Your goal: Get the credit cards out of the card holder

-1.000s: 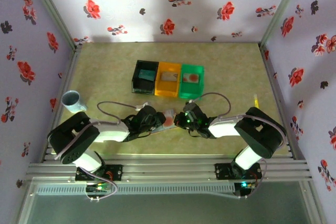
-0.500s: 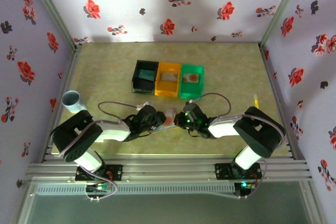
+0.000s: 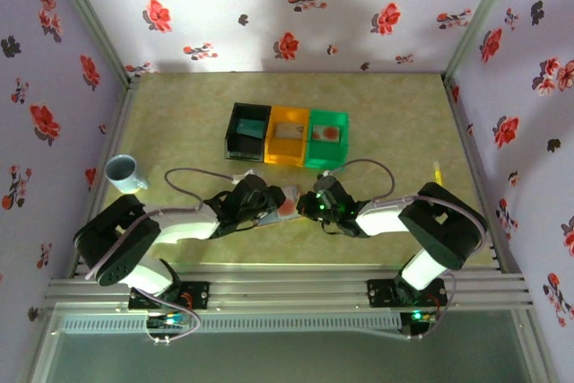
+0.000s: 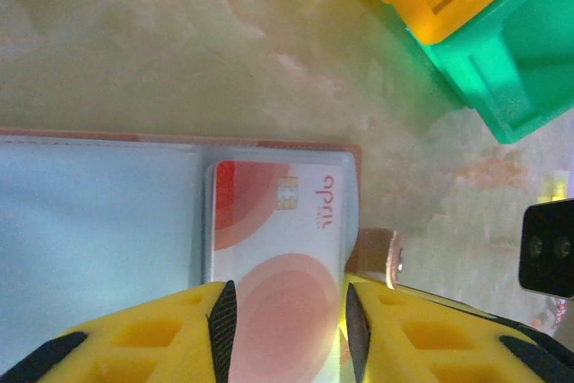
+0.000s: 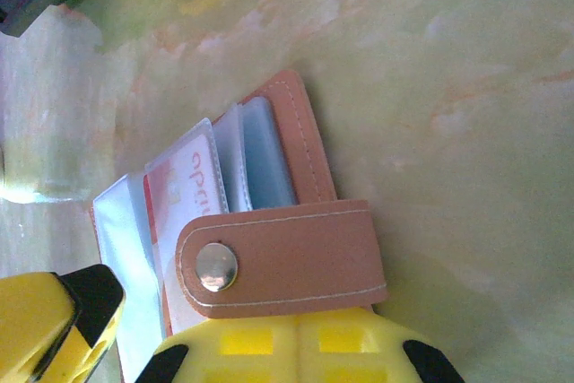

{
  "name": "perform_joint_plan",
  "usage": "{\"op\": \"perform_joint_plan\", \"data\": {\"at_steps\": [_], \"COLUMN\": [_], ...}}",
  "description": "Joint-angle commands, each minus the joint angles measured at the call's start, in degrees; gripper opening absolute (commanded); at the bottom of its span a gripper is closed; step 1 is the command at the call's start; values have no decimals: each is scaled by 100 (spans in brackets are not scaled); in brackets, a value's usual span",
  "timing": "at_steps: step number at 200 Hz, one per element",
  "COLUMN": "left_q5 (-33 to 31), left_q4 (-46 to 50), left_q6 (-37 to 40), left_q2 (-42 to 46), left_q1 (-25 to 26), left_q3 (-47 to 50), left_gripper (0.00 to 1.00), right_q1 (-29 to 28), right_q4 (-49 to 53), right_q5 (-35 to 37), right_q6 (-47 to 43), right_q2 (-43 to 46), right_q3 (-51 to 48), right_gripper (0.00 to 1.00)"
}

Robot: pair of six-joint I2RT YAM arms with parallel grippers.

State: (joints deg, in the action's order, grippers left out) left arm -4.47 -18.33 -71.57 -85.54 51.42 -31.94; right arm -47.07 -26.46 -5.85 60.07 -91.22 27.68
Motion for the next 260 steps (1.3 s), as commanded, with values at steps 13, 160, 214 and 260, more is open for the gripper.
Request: {"op": "perform_joint_plan", "data": {"at_steps": [13,160,214,260], "left_q5": [-34,-28,-14,-109], "left_q4": [75,-57,103,530], "left_q6": [187,152,194,342], "left_q2": [-209,-490,-617,-528], "left_q1": [-7,5,58,81], "left_q3": [-185,54,-7,-126], "left_gripper": [42,43,42,42], "right_q1": [-48,-50,-40,-42], "right_q4": [708,663,674,706], "right_q5": [-179,-202,-188,-198], "right_q6": [-15,-18,-13,-22], "right_q2": [-221,-291,-291,-287], "right_q3": [-197,-197,-192,-161], "right_gripper": [0,0,0,0]}}
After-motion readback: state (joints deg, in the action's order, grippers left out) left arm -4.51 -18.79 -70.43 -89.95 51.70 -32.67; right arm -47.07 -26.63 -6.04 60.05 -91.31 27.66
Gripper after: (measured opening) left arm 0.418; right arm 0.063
